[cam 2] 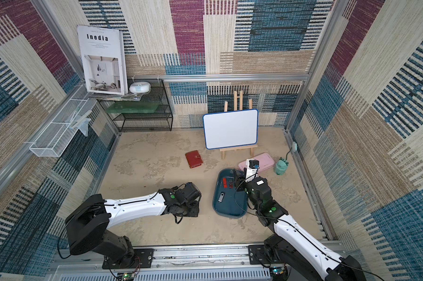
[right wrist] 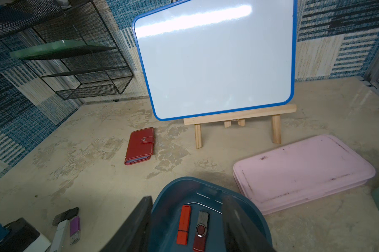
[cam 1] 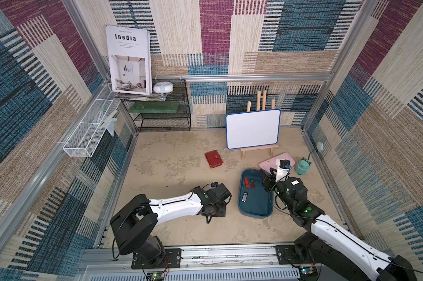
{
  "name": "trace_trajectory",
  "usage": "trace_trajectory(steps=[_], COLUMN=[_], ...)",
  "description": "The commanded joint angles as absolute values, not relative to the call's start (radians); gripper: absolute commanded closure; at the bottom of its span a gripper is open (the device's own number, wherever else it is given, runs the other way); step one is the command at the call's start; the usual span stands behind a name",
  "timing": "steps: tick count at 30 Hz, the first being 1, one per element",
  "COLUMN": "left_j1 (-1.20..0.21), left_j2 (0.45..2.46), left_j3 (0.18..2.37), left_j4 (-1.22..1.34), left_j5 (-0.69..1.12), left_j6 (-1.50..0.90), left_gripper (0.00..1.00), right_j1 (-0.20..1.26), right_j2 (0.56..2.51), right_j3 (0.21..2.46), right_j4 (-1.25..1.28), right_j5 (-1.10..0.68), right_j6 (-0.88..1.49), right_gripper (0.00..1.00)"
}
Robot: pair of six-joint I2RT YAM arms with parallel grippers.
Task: Put the usb flash drive into the storage box
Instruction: Pick up the USB flash from the center of the board.
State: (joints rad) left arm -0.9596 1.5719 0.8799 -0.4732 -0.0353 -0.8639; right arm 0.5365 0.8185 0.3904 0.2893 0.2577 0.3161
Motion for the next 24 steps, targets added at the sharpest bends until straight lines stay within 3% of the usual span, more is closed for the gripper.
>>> trace_trajectory(steps=[1,17,24], left_j1=[-0.960,-0.959,-0.962], left_j2=[1.595,1.773,1.822], left_j3=[0.888,1.022,1.066], left_j4=[-0.488,-0.575,-0.610], left_j5=[-0.069,-0.185,-0.198], left_j6=[-0.872,-0.803,-0.767], left_gripper=[0.42,0.45,0.56], right_j1=[0.538,0.538,0.538], right_j2=[0.821,0.860,0.862], right_j3=[0.391,0.400,0.403], right_j4=[0.322,0.324,0.321], right_j5=[0.270,0.237,0.235], right_j6=[0.306,0.310,0.310], right_gripper=[0.44,0.44,0.44])
